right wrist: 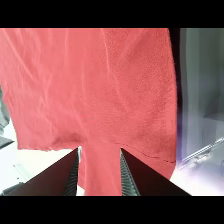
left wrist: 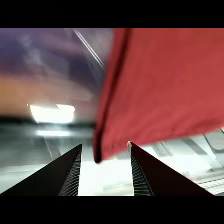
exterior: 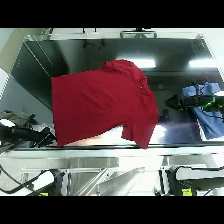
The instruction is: Fold the shirts.
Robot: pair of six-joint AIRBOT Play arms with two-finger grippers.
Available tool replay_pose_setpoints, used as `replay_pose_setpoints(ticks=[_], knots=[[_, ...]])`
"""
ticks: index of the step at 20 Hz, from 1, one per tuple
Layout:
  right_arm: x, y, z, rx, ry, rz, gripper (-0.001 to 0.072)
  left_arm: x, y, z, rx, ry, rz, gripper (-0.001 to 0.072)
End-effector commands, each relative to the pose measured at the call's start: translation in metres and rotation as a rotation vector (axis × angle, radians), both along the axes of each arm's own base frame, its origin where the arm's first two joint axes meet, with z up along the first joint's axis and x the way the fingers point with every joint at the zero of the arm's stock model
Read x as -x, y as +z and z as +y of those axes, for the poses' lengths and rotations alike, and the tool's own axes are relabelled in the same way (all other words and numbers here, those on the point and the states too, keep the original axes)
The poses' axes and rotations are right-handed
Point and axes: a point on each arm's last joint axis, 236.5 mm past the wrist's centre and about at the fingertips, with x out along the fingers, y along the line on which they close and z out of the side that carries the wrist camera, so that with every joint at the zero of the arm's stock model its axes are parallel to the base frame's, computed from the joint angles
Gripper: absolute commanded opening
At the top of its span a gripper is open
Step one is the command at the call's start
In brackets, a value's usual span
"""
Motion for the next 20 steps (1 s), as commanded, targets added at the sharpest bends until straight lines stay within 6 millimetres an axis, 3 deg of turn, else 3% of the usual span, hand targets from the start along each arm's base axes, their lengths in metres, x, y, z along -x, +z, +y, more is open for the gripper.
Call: replay_pose_setpoints(ticks=[1,6,10,11,12,13,16,20], knots=[[0.000,0.000,0.001,0.001,0.006,-0.005,0.0306,0.000,-0.023,0.000,0.033,0.005,0.058,0.0339],[0.000,0.001,0.001,0.000,0.009,-0.011,0.0306,-0.038,-0.018,-0.032,0.166,0.031,-0.081,0.0338],[0.001,-0.001,-0.003,0.009,0.005,-0.006,0.0305,-0.037,-0.015,-0.044,0.185,-0.016,-0.085,0.0328],[0.003,-0.005,-0.005,0.028,0.009,0.002,0.0307,-0.037,-0.015,-0.046,0.188,-0.021,-0.083,0.0145],[0.008,-0.013,-0.010,0.062,0.016,0.025,0.0337,-0.037,-0.014,-0.046,0.190,-0.023,-0.086,0.0028],[0.013,-0.025,-0.017,0.110,0.013,0.066,0.0470,-0.037,-0.014,-0.047,0.192,-0.021,-0.087,0.0030],[0.026,-0.055,-0.019,0.179,0.004,0.128,0.0483,-0.036,-0.013,-0.047,0.199,-0.021,-0.082,0.0030],[0.030,-0.081,0.000,0.191,0.033,0.159,0.0483,-0.034,-0.012,-0.048,0.208,-0.025,-0.076,0.0030]])
